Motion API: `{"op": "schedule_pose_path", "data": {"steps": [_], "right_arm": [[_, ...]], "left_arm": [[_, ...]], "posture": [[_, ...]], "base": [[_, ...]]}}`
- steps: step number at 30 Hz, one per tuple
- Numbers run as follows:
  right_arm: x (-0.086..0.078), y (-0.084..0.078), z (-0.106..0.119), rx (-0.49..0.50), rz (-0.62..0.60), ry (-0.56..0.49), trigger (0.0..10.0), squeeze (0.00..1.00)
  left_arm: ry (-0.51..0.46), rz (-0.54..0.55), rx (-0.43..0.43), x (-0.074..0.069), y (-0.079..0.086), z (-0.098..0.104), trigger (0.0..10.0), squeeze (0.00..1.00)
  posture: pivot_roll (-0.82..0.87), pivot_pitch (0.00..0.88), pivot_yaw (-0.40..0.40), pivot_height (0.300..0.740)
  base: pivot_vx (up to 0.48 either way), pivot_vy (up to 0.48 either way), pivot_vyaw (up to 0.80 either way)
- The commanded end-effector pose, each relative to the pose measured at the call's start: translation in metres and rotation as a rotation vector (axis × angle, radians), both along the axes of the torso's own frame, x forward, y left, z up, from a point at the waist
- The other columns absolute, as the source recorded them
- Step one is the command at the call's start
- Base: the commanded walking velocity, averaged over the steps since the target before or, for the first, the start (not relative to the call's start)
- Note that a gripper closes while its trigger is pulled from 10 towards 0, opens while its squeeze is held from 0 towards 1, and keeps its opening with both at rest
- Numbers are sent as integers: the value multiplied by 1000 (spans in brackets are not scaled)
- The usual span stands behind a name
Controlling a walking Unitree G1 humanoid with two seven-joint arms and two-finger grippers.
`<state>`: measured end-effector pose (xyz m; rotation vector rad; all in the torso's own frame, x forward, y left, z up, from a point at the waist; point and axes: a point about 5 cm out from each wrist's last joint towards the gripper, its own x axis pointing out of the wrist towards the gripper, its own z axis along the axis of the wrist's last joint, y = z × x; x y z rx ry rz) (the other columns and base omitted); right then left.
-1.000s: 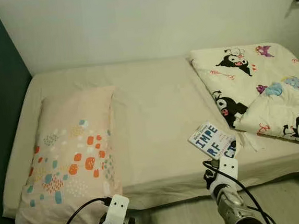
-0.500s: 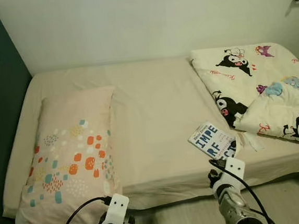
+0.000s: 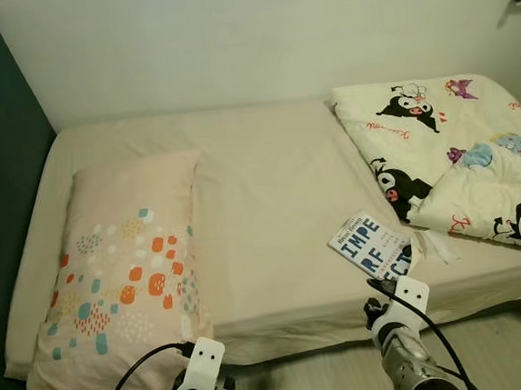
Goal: Clean up the room
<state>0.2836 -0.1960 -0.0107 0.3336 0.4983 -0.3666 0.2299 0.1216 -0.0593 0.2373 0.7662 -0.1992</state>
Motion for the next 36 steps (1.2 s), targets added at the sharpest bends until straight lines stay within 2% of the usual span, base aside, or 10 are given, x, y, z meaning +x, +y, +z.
{"op": "schedule_pose_path", "data": {"steps": [1,6,9,17,36], "right_arm": [[0,-2,0,24,-32,3,10000,0],[-1,-4,0,32,-41,0,10000,0],[2,-4,3,-15,-10,-24,10000,0],[4,1,5,-37,43,-24,10000,0],[1,-1,2,-10,9,-12,10000,0]], "left_arm": [[28,3,1,-5,0,-3,10000,0],[29,3,0,-5,0,-4,10000,0],[30,3,0,-5,0,-4,10000,0],[30,3,2,-5,0,-4,10000,0],[33,1,2,-6,2,-4,10000,0]], "posture": [[65,0,30,740],[65,0,30,740],[65,0,30,740],[61,0,27,740],[60,0,27,740]], "base": [[0,0,0],[0,0,0],[0,0,0],[0,0,0],[0,0,0]]}}
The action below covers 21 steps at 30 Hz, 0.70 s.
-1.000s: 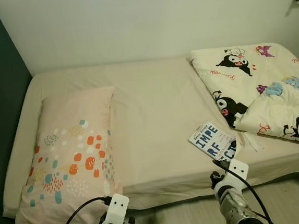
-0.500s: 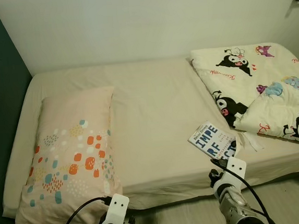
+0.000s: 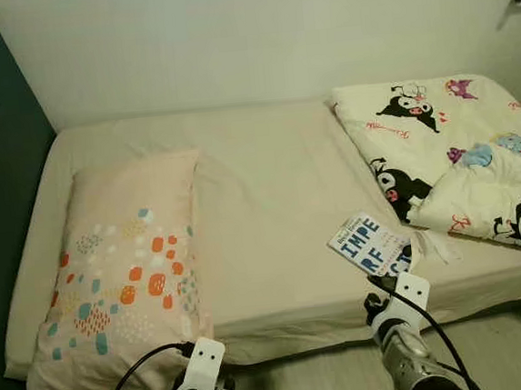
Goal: Clean up the room
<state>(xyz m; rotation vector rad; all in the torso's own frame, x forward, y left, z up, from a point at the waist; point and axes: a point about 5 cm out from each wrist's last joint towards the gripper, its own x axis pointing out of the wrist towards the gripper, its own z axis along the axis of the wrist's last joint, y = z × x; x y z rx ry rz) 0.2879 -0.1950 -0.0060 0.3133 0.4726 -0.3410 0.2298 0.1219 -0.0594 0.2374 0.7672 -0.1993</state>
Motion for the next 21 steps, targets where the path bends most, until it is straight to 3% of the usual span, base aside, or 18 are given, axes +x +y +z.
{"op": "schedule_pose_path", "data": {"steps": [1,13,21], "right_arm": [[-4,-2,-3,9,-17,15,10000,0],[-2,-2,-2,-12,2,19,10000,0],[-5,-6,-5,22,-53,40,10000,0]], "left_arm": [[32,2,2,-6,1,-4,10000,0],[34,5,-2,-6,0,-5,10000,0],[34,7,-5,-6,-1,-4,10000,0]], "posture": [[60,0,27,740],[60,0,26,740],[59,0,23,740]], "base": [[0,0,0],[0,0,0],[0,0,0]]}}
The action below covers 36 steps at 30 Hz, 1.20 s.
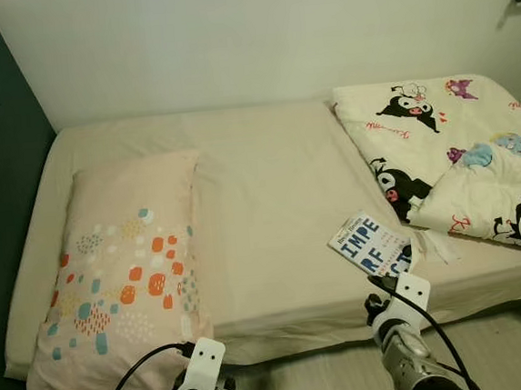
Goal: Clean up the room
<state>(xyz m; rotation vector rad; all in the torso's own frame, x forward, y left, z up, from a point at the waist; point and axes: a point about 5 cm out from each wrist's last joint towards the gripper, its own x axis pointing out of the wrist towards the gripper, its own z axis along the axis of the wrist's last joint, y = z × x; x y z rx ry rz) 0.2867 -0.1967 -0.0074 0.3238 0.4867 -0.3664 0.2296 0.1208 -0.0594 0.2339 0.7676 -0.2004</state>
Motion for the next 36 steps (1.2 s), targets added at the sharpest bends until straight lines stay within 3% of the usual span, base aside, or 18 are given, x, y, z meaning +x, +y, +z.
{"op": "schedule_pose_path", "data": {"steps": [1,21,30,36], "right_arm": [[-4,-4,-4,15,-28,23,10000,0],[3,3,2,-35,59,-11,10000,0],[-5,-6,-5,-54,6,60,10000,0],[2,-2,2,-72,76,11,10000,0]], "left_arm": [[34,7,-2,-6,0,-4,10000,0],[31,5,3,-4,1,-3,10000,0],[20,14,13,-4,2,-3,10000,0],[-11,68,27,-5,2,-3,10000,0]], "posture": [[59,0,23,740],[58,0,26,740],[57,0,24,740],[58,2,18,740]], "base": [[0,0,0],[0,0,0],[0,0,0],[0,0,0]]}}
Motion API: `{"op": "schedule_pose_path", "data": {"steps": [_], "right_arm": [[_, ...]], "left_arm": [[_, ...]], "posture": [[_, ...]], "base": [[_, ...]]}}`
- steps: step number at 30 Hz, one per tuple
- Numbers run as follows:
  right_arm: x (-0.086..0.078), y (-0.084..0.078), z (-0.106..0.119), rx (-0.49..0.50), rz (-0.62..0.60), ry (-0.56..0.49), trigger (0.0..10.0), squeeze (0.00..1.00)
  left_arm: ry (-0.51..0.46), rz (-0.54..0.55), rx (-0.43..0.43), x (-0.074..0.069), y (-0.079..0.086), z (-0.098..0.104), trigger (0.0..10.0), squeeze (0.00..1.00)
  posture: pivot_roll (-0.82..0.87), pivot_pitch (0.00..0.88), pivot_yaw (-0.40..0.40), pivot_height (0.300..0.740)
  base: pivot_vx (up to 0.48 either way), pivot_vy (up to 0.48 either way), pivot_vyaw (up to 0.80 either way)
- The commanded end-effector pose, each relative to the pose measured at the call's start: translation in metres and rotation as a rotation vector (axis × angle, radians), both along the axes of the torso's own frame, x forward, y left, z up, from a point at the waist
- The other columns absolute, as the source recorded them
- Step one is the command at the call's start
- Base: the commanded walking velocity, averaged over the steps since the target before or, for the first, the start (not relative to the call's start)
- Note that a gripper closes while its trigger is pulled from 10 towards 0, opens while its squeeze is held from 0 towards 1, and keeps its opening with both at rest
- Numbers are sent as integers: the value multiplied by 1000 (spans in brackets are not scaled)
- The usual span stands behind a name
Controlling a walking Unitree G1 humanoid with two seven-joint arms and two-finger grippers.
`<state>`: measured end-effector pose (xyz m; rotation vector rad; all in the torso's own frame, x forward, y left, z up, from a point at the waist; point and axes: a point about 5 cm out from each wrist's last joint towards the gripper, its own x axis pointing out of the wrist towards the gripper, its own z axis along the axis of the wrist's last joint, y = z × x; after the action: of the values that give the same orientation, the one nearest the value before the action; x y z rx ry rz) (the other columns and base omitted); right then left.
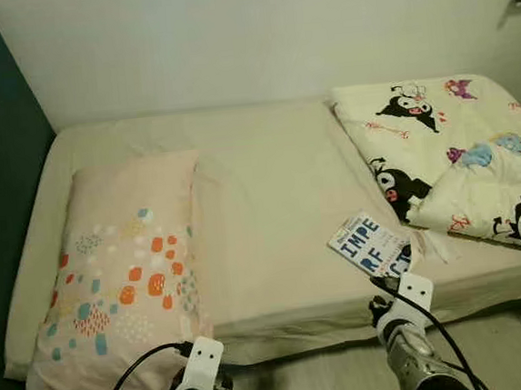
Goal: Clean up the room
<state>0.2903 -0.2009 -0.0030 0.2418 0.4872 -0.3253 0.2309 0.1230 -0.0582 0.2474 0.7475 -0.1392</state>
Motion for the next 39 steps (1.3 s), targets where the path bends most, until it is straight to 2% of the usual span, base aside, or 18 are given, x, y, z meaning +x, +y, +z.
{"op": "schedule_pose_path", "data": {"steps": [1,4,5,11,12,13,14,15,16,20,23,26,30,31,34,35,36,39], "right_arm": [[-1,4,-1,-8,29,2,10000,35],[0,8,-1,-23,49,1,10000,141],[0,8,-1,-23,49,1,10000,275],[0,10,0,-34,47,-11,10000,251],[0,10,0,-35,48,-16,10000,282],[0,10,0,-35,48,-16,10000,282],[0,10,1,-35,48,-19,10000,282],[0,9,1,-36,47,-24,10000,396],[-1,7,1,-34,40,-27,10000,404],[-4,4,0,-29,24,-29,10000,412],[-8,2,-2,-23,5,-31,10000,518],[-8,1,-2,-17,1,-33,10000,545],[-7,2,1,-29,0,-58,10000,494],[-4,6,4,-56,37,-60,10000,357],[-3,7,4,-64,48,-60,10000,357],[0,10,8,-77,75,-79,10000,129],[3,13,12,-79,99,-97,10000,75],[7,16,17,-86,128,-114,10000,75]], "left_arm": [[15,19,-4,-6,0,-4,10000,0],[1,15,10,-5,0,-3,10000,0],[1,15,10,-5,0,-3,10000,0],[-42,46,9,-5,2,-1,10000,0],[-107,54,10,19,20,15,10000,0],[-107,54,10,19,20,15,10000,0],[-155,58,10,35,33,28,10000,0],[-208,59,5,50,42,42,10000,0],[-253,52,-2,60,45,53,10000,0],[-304,39,-13,66,44,63,10000,0],[-341,37,-23,68,44,69,10000,0],[-347,37,-25,68,45,69,10000,0],[-350,23,-36,67,45,71,10000,0],[-339,6,-30,66,44,71,10000,0],[-336,2,-27,65,44,71,10000,0],[-345,-8,-28,66,43,73,10000,0],[-357,-13,-34,67,41,76,10000,0],[-374,-20,-43,69,37,81,10000,0]], "posture": [[58,3,17,740],[58,3,17,740],[58,3,17,740],[60,5,15,740],[58,4,17,740],[58,4,17,740],[57,5,17,740],[56,6,17,740],[56,4,17,740],[56,5,17,740],[57,5,17,740],[58,5,17,740],[60,7,15,740],[61,9,15,740],[61,9,15,740],[59,15,15,740],[61,23,14,740],[62,27,11,740]], "base": [[0,0,0],[0,0,0],[0,0,0],[0,0,0],[0,0,0],[0,0,0],[0,0,0],[0,0,0],[0,0,0],[0,0,0],[0,0,0],[0,0,0],[0,0,0],[0,0,0],[0,0,0],[0,0,0],[0,0,0],[0,0,0]]}}
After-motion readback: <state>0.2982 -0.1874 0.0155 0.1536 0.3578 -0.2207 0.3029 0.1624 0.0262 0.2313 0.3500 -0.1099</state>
